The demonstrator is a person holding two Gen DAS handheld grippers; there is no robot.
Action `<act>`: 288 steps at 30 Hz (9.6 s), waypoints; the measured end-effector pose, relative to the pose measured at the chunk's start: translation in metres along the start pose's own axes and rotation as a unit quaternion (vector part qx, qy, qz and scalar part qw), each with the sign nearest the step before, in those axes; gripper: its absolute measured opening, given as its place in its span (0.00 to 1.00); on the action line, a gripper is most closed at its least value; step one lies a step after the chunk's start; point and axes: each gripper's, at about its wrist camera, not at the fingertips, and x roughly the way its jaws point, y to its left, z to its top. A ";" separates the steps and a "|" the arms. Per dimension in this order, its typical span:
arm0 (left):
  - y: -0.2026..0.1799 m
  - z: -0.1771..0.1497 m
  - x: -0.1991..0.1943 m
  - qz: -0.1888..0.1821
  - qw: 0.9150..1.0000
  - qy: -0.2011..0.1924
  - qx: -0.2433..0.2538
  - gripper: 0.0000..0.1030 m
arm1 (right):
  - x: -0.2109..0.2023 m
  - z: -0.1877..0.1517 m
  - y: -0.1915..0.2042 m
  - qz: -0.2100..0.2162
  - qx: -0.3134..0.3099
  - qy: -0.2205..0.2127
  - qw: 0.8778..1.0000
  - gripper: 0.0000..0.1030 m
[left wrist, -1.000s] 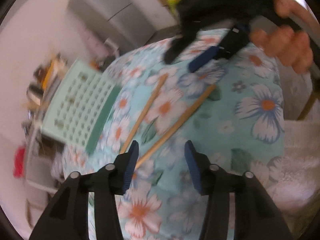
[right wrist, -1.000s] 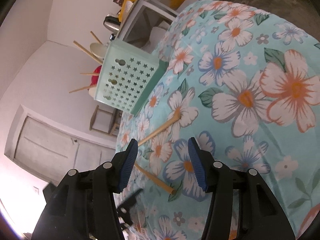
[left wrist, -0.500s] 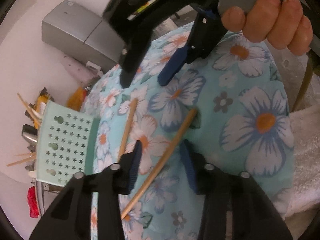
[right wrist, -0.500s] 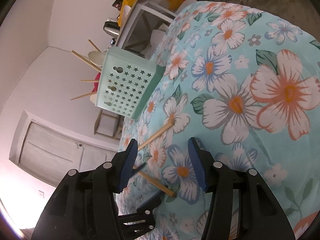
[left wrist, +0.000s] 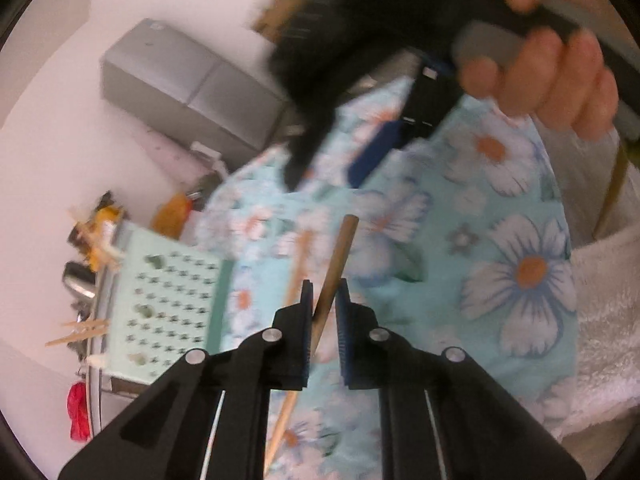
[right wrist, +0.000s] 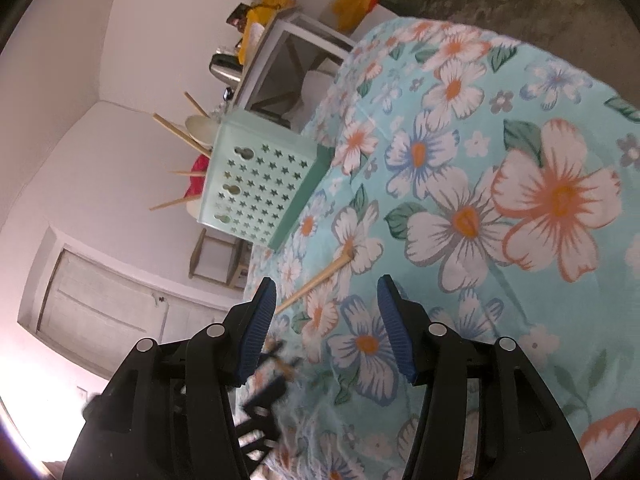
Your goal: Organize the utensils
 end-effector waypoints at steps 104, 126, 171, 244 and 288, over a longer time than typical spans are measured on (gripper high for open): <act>0.288 -0.034 -0.146 0.150 0.802 -0.214 -0.538 0.06 | -0.037 0.015 0.109 -0.010 -0.141 -0.187 0.972 0.04; 0.301 -0.035 0.005 0.179 0.806 -0.161 -0.541 0.06 | -0.013 0.027 0.089 -0.012 -0.118 -0.165 0.979 0.04; 0.122 -0.171 -0.107 0.216 0.763 -0.027 -0.609 0.95 | 0.130 0.044 0.285 -0.151 -0.489 -0.236 0.826 0.04; 0.122 -0.148 -0.124 0.321 0.717 0.138 -0.603 0.95 | 0.055 -0.075 0.182 -0.365 -0.390 -0.160 0.830 0.90; 0.125 -0.152 -0.127 0.321 0.713 0.138 -0.608 0.95 | 0.053 -0.076 0.187 -0.362 -0.393 -0.164 0.829 0.90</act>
